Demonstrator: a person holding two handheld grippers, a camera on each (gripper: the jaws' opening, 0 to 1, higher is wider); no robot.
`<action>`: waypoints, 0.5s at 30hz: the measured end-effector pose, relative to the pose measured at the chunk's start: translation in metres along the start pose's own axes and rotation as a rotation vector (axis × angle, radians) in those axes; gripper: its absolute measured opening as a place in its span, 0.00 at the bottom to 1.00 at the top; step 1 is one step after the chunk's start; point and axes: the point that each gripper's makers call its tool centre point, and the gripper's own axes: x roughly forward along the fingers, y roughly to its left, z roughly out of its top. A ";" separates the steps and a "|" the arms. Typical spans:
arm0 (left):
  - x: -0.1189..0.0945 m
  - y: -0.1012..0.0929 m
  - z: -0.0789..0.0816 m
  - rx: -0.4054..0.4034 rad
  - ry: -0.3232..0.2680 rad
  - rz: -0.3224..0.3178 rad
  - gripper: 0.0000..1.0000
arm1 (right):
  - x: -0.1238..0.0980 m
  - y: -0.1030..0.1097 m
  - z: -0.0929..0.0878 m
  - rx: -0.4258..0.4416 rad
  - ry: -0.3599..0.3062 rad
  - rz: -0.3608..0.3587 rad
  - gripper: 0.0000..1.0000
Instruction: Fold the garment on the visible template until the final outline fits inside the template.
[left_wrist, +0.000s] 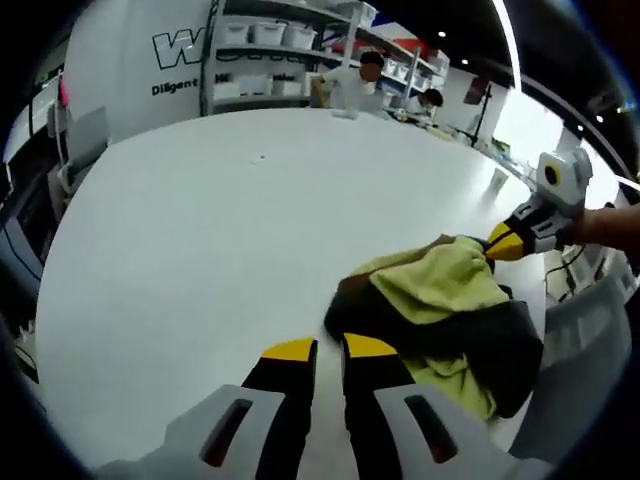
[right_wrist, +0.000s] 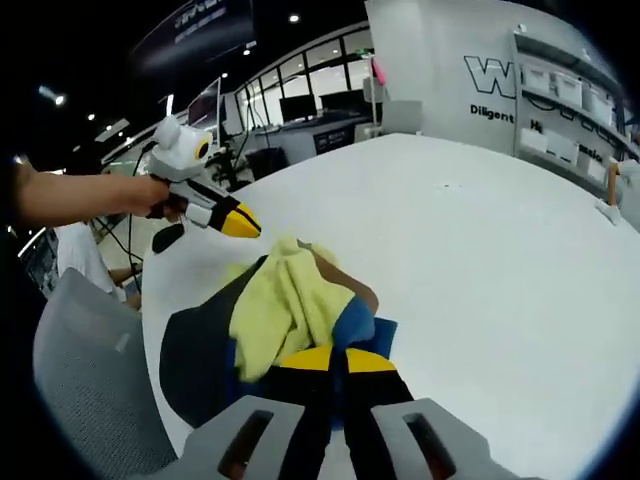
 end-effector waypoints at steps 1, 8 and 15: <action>0.002 0.000 0.000 0.006 0.003 -0.002 0.15 | 0.000 0.000 0.000 0.001 0.000 0.001 0.00; 0.015 -0.003 -0.002 0.091 0.028 -0.021 0.21 | 0.002 -0.001 -0.002 0.005 0.003 0.004 0.00; 0.027 -0.006 0.000 0.101 0.046 -0.030 0.21 | 0.003 -0.002 -0.004 0.010 0.006 0.005 0.00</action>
